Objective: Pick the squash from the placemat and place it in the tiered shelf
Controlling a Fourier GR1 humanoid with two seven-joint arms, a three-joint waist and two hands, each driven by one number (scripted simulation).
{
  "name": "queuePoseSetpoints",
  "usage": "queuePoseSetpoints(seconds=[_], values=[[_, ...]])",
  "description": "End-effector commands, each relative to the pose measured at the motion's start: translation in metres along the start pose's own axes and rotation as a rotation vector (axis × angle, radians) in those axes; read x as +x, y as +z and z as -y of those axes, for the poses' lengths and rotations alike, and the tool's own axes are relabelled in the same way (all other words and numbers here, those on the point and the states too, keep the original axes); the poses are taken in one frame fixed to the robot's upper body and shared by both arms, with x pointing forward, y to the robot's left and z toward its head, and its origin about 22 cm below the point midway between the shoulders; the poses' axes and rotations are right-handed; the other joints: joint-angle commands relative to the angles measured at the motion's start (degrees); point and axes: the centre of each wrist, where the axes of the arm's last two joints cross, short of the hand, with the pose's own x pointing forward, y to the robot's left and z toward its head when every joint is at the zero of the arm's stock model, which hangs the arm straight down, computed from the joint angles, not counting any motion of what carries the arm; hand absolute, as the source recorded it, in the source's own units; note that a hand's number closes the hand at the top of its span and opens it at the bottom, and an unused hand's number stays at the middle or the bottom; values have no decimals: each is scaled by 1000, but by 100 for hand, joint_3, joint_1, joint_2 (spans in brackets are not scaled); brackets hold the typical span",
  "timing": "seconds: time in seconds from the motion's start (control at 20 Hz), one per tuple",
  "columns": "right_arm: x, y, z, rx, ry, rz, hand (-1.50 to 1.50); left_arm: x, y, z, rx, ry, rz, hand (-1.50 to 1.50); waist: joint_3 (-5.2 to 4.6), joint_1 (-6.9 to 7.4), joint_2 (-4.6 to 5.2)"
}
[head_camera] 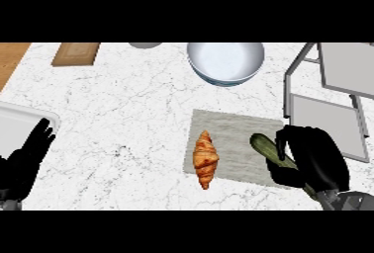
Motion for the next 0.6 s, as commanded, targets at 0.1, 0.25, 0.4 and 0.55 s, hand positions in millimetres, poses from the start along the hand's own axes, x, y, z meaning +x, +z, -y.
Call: queuePoseSetpoints(seconds=[0.1,0.25,0.4,0.55], values=[[-33,49,72,-105,-103,39,150,-15,6,7,-1,-4,6,0,-3,-13,15],[-29,69,97,-101,-272,55,150,-5,2,-3,25,9,-6,0,-5,-50,8],[-34,89,121,-155,-398,57,150,-10,7,-8,23,-13,-12,0,-3,-111,-9],[-43,104,147,-212,-462,50,150,2,3,2,9,11,0,0,1,-5,10]])
